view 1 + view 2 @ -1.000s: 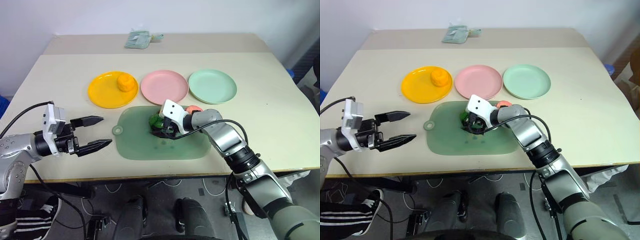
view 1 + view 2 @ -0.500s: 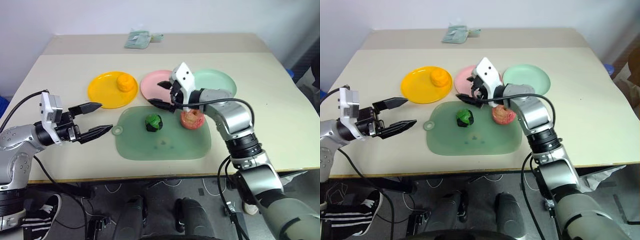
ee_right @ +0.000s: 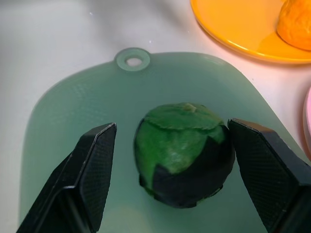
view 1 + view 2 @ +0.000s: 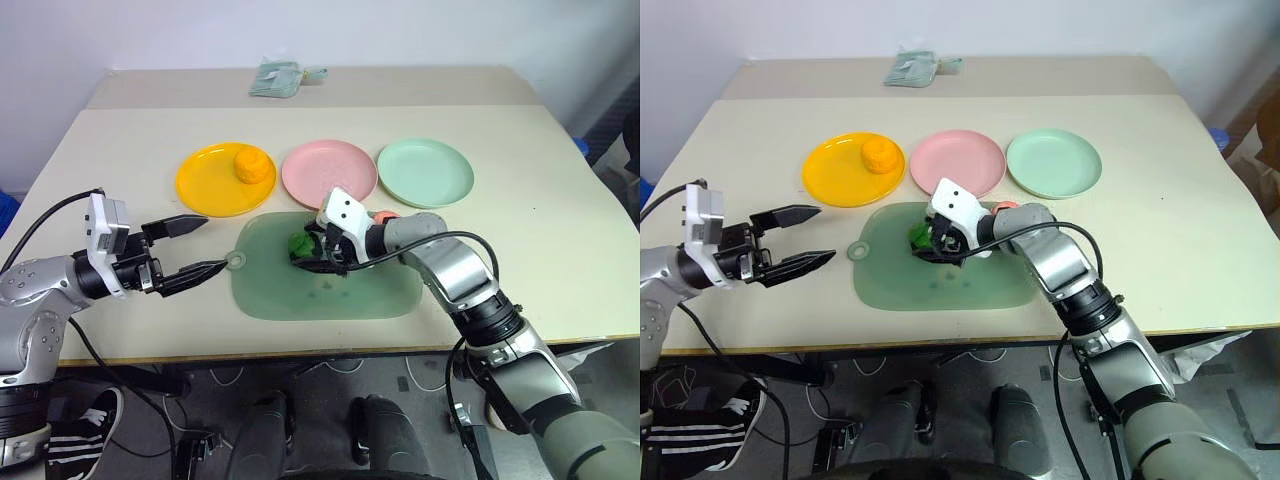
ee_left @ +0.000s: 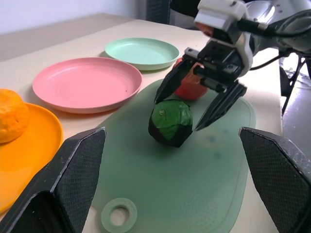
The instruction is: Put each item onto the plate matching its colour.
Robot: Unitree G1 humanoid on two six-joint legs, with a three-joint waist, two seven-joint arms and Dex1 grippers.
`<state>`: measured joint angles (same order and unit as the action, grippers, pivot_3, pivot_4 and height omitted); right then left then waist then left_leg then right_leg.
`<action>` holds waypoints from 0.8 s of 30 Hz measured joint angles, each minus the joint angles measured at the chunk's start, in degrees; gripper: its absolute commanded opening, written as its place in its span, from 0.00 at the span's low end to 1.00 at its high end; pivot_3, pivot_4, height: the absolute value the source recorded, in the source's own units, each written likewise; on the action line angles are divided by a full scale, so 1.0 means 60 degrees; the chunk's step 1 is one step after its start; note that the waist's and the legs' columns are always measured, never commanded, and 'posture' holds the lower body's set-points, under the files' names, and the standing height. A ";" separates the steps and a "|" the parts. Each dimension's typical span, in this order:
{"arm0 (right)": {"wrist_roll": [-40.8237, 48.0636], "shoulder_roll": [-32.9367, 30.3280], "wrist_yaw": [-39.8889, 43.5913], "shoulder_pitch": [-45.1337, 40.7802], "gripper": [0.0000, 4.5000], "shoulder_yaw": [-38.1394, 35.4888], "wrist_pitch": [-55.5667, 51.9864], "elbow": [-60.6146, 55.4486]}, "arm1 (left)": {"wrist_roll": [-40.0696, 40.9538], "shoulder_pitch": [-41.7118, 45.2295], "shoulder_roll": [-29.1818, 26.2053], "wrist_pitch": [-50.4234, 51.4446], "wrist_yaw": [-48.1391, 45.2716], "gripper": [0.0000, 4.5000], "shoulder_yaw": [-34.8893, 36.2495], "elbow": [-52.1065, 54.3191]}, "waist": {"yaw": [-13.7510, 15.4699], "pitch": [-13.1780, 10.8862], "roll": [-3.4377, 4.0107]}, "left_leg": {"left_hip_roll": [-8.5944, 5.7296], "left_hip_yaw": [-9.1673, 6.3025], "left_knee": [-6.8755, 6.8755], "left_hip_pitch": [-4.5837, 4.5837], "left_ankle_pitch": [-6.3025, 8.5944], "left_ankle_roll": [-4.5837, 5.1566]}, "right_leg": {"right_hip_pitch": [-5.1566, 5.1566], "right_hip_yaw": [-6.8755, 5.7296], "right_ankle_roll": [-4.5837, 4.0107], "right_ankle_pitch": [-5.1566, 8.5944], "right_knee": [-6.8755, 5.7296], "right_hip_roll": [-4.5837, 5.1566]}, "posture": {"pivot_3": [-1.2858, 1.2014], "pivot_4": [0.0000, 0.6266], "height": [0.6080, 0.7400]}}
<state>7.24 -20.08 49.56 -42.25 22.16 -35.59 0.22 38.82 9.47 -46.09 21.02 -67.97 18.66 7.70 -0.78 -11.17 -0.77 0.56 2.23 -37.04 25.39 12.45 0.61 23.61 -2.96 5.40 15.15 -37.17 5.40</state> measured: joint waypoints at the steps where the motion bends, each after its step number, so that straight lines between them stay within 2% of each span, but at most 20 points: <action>1: -0.0085 0.0042 -0.0057 0.0025 0.83 0.0077 0.0103 0.0016 | -0.0011 -0.0025 0.0000 0.0000 0.0000 1.00 0.0000 0.0015 | -0.0006 0.0000 0.0000 | 0.0001 0.0000 0.0000 0.0000 0.0000 0.0000 | 0.0001 0.0000 0.0000 0.0000 0.0000 -0.0001 | 0.52 0.24 1.00; 8: -0.1177 0.0161 -0.0526 0.0020 0.83 0.0720 0.1044 0.0852 | -0.0144 -0.0157 -0.0005 -0.0006 0.0024 1.00 -0.0001 0.0245 | 0.0004 0.0000 -0.0001 | 0.0000 0.0000 -0.0001 0.0000 0.0000 -0.0001 | 0.0000 0.0000 0.0000 0.0000 0.0001 -0.0001 | 0.52 0.24 1.00; 11: -0.1266 0.0162 -0.0488 0.0025 0.63 0.0724 0.1145 0.0953 | -0.0151 -0.0157 -0.0005 -0.0007 0.0074 1.00 -0.0001 0.0296 | -0.0008 0.0000 -0.0001 | 0.0000 -0.0001 0.0000 0.0000 0.0000 -0.0001 | 0.0000 0.0000 0.0000 0.0000 0.0001 -0.0002 | 0.52 0.24 1.00; 13: -0.1242 0.0193 -0.0478 0.0024 0.43 0.0667 0.1210 0.0950 | -0.0156 -0.0158 -0.0005 -0.0008 0.0090 1.00 -0.0001 0.0314 | -0.0011 0.0000 -0.0001 | 0.0001 -0.0001 0.0000 0.0000 0.0000 -0.0001 | 0.0000 0.0000 0.0000 0.0000 0.0001 -0.0003 | 0.52 0.24 1.00; 15: -0.1123 0.0344 -0.0519 0.0019 0.31 0.0428 0.1169 0.0973 | -0.0157 -0.0164 -0.0005 -0.0009 0.0098 1.00 0.0000 0.0327 | -0.0010 0.0000 -0.0001 | 0.0001 -0.0001 0.0000 0.0000 0.0000 -0.0001 | 0.0000 0.0000 0.0000 0.0000 0.0000 -0.0003 | 0.52 0.24 1.00; 19: -0.0525 0.0838 -0.0636 -0.0151 0.31 -0.0341 0.0661 0.0973 | -0.0159 -0.0194 -0.0004 -0.0012 0.0107 1.00 0.0001 0.0332 | -0.0008 0.0000 0.0000 | 0.0002 -0.0001 0.0000 0.0000 0.0000 -0.0001 | 0.0000 0.0000 0.0000 0.0000 0.0000 -0.0003 | 0.52 0.24 1.00; 24: 0.1018 0.1419 -0.0757 -0.0786 0.31 -0.1903 -0.0647 0.0415 | -0.0144 -0.0157 0.0005 -0.0012 0.0162 1.00 0.0002 0.0333 | 0.0009 0.0000 0.0000 | 0.0002 -0.0003 0.0002 0.0000 0.0000 -0.0001 | -0.0002 -0.0001 0.0000 -0.0001 0.0001 0.0001 | 0.52 0.24 1.00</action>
<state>13.35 -11.57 45.01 -46.97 10.74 -39.47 2.71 37.96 8.53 -46.06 20.95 -67.00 18.67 9.70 -0.73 -11.17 -0.77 0.57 2.21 -37.03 25.39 12.45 0.60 23.59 -2.97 5.41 15.14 -37.16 5.41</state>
